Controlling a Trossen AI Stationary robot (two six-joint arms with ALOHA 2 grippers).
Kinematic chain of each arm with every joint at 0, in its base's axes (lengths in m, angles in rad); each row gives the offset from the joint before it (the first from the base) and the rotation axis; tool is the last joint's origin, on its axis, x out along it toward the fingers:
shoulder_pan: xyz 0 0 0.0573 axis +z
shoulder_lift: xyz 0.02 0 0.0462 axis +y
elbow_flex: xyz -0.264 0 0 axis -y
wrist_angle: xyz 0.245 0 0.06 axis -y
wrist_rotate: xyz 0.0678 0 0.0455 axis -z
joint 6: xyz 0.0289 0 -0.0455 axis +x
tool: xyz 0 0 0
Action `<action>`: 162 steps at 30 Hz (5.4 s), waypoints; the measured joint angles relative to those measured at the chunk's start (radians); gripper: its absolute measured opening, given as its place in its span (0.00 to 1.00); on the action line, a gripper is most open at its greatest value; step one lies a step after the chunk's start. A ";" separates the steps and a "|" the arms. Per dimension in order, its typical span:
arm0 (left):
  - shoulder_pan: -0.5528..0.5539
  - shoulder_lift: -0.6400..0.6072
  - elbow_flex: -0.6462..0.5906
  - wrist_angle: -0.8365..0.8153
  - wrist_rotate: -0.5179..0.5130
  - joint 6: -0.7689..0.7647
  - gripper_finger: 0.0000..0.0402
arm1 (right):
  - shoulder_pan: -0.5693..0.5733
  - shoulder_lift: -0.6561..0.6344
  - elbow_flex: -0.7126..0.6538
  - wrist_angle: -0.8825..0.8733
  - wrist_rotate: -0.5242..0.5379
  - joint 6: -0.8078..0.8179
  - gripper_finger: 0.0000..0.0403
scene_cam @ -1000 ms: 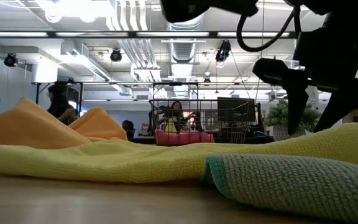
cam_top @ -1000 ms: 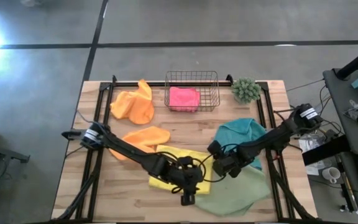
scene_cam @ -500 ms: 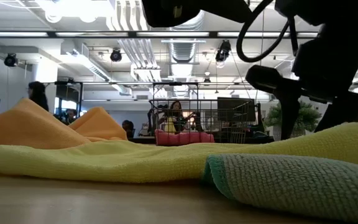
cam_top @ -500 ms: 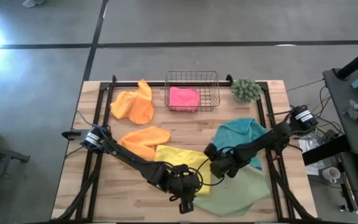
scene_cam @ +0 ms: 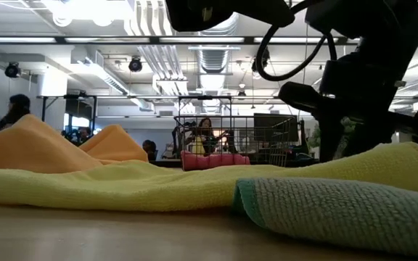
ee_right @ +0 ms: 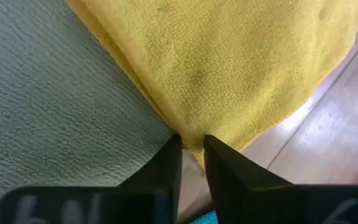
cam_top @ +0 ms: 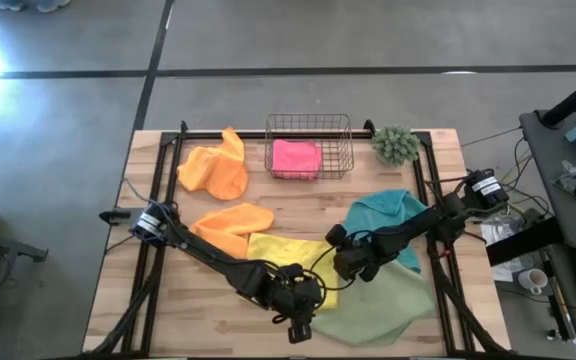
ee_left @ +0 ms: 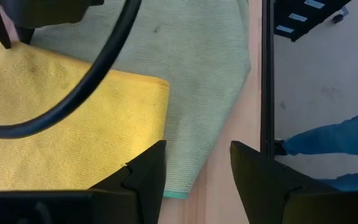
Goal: Fold microfiber towels
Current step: Fold the yellow microfiber cloth
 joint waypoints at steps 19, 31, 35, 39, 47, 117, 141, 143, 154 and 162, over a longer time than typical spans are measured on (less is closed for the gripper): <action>0.013 -0.001 -0.051 0.164 0.022 0.002 0.40 | -0.001 -0.001 0.104 -0.095 -0.005 0.056 0.02; -0.006 -0.001 -0.130 -0.045 0.063 -0.224 0.40 | -0.004 -0.001 0.118 -0.130 -0.031 0.163 0.02; -0.045 -0.001 -0.131 -0.239 0.077 -0.318 0.40 | -0.004 -0.003 0.137 -0.182 -0.032 0.208 0.02; -0.075 -0.001 -0.149 -0.258 0.102 -0.314 0.40 | -0.004 -0.003 0.181 -0.260 -0.031 0.267 0.02; -0.068 -0.006 -0.325 -0.254 0.118 -0.391 0.40 | -0.004 -0.008 0.222 -0.264 -0.032 0.347 0.02; -0.204 -0.549 -0.654 -0.405 -0.015 -0.218 0.09 | 0.054 0.540 0.772 -0.067 -0.351 0.807 0.19; -0.304 -0.557 -0.655 -0.430 0.018 -0.263 0.09 | -0.012 0.987 1.499 -0.070 -0.525 0.580 0.19; -0.314 -0.557 -0.654 -0.431 0.020 -0.271 0.09 | -0.015 0.983 1.495 -0.042 -0.531 0.614 0.19; -0.358 -0.557 -0.655 -0.419 0.025 -0.370 0.09 | -0.010 0.854 1.499 -0.395 -0.523 0.579 0.19; -0.366 -0.557 -0.656 -0.383 0.025 -0.394 0.14 | 0.011 0.821 1.498 -0.625 -0.497 0.580 0.17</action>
